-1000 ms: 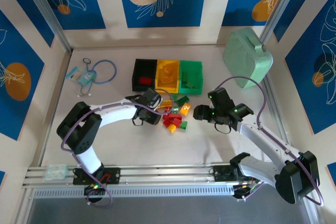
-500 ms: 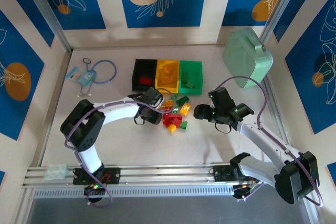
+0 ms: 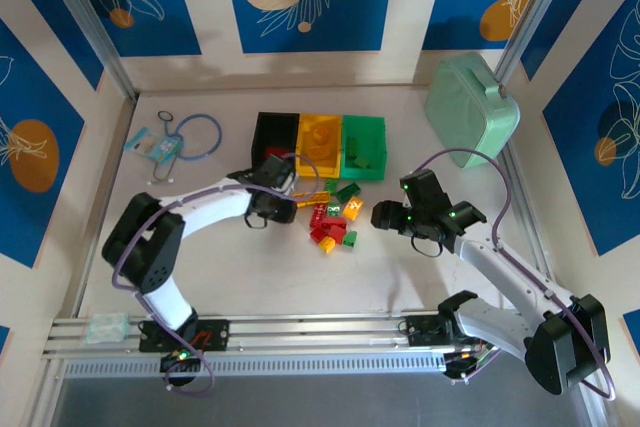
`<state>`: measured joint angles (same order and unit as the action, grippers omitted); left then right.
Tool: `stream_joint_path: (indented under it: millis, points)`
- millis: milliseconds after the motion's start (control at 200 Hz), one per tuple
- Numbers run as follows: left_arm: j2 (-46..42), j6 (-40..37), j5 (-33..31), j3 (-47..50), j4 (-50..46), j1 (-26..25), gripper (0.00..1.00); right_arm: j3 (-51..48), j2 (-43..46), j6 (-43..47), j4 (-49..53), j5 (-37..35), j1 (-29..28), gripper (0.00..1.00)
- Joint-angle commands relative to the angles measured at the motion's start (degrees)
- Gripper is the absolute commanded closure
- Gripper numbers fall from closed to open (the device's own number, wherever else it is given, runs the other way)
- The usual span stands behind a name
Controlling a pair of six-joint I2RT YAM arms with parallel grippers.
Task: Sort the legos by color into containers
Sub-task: Pick up the lego from the center of the table, then place the lego in the container.
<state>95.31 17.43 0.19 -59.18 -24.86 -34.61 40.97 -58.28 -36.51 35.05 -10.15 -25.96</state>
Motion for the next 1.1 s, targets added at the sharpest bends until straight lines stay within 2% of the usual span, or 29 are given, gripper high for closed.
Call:
stream_joint_path:
  millis: [0,335,620,735,785,810,846,896,1096]
  points:
    - [-3.1,3.0,3.3,-3.8,0.9,4.3,0.77,-1.1,0.5,-0.9,-0.7,1.7,0.3,0.27]
    - [8.9,-0.4,0.5,-22.9,-2.7,11.2,0.77,-0.6,1.2,-0.9,0.9,2.2,-0.3,0.28]
    - [18.9,-1.2,-0.2,-36.7,-5.5,13.1,0.75,-0.8,2.3,-1.3,2.0,2.3,-0.5,0.28]
    - [22.3,-1.3,0.4,-42.1,-6.2,14.0,0.66,-0.3,2.0,-1.4,2.0,2.4,-0.9,0.28]
    - [23.4,-1.9,0.7,-44.7,-7.4,14.1,0.47,0.1,1.8,-1.3,2.1,2.4,-1.0,0.28]
    - [23.7,-2.2,0.8,-45.8,-8.2,14.1,0.32,0.4,1.7,-1.3,2.2,2.3,-1.2,0.28]
    - [23.7,-2.2,0.8,-46.8,-9.1,14.1,0.24,0.6,1.6,-1.3,2.5,2.0,-1.4,0.28]
    - [22.7,-2.0,0.7,-46.3,-9.1,14.0,0.22,0.9,1.6,-1.3,2.6,1.7,-1.6,0.28]
    - [14.4,-1.1,1.1,-37.4,-4.8,13.7,0.23,1.2,0.4,-1.3,2.2,1.3,-2.7,0.28]
